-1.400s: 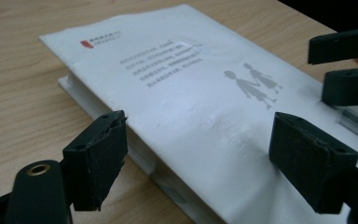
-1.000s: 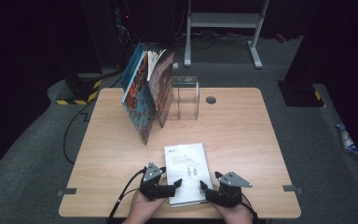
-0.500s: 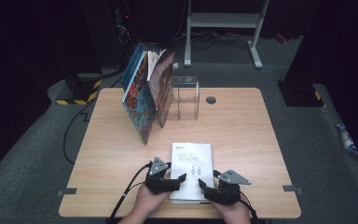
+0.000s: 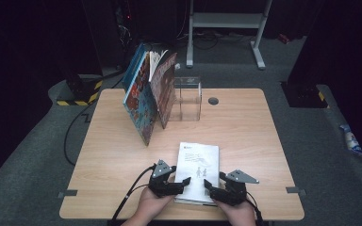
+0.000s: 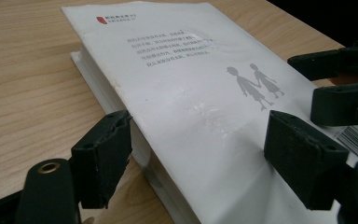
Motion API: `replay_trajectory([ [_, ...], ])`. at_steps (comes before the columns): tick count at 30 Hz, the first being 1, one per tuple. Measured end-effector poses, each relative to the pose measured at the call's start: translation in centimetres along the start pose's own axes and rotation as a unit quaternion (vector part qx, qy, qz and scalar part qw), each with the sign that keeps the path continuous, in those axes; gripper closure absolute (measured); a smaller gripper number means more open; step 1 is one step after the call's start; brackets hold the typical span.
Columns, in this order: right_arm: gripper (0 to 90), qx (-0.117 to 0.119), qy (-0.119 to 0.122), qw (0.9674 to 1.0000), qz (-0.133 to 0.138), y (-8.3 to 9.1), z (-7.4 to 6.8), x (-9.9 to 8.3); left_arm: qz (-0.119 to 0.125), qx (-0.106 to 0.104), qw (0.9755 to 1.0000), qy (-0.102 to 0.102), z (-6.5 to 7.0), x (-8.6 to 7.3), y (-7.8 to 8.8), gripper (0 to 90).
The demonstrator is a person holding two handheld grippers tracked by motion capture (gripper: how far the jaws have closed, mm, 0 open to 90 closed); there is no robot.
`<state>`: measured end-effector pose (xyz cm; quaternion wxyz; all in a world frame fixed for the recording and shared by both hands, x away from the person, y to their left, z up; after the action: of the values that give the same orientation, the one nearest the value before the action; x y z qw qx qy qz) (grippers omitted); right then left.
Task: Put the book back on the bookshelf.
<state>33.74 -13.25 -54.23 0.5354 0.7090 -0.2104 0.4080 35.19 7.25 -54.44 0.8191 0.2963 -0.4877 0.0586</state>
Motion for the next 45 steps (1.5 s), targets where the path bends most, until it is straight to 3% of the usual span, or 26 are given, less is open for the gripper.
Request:
replay_trajectory([
  [5,25.0,-0.003,0.005,1.0,0.005,-0.7,-0.1,0.5,0.009,0.009,0.9999,0.004,0.0,-0.2,0.3,23.5],
  [7,25.4,0.0,0.007,1.0,0.004,-1.4,-0.3,0.9,0.012,0.023,0.9996,0.007,-0.5,-0.2,0.7,22.2],
  [12,25.4,0.002,0.014,0.9999,-0.002,-2.6,-0.9,1.9,0.011,0.031,0.9994,0.009,-1.7,0.1,1.2,22.4],
  [17,27.3,-0.007,0.033,0.9994,0.002,-2.4,-1.2,2.1,0.015,0.036,0.9992,0.007,-2.7,0.9,0.9,25.2],
  [20,27.3,-0.018,0.041,0.999,0.006,-2.1,-1.1,2.1,0.015,0.033,0.9993,0.012,-3.0,1.1,0.6,24.6],
  [32,27.4,-0.021,0.041,0.9989,-0.002,-1.7,-0.9,2.0,0.009,0.021,0.9997,0.003,-3.3,1.0,0.6,20.5],
  [36,27.0,-0.022,0.048,0.9986,-0.006,-1.7,-1.2,2.0,0.009,0.011,0.9997,0.018,-3.5,0.8,0.8,20.0],
  [38,26.7,-0.02,0.046,0.9987,-0.007,-1.9,-1.3,2.1,0.009,0.0,0.9998,0.017,-3.5,0.8,0.6,20.6],
  [45,26.5,-0.024,0.044,0.9987,-0.013,-2.3,-1.5,2.4,0.004,-0.005,0.9998,0.017,-3.5,0.9,0.4,19.6],
])
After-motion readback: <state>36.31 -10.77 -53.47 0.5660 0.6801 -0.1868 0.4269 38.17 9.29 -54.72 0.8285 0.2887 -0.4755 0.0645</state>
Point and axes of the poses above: each handheld gripper's, and its own axes: y roughly backward along the jaws, x roughly out of its top, z roughly to its right, the point moved 5 cm from there along -y, roughly forward along the jaws, and after that the axes turned 14 degrees about -x, right-handed, at the moved point
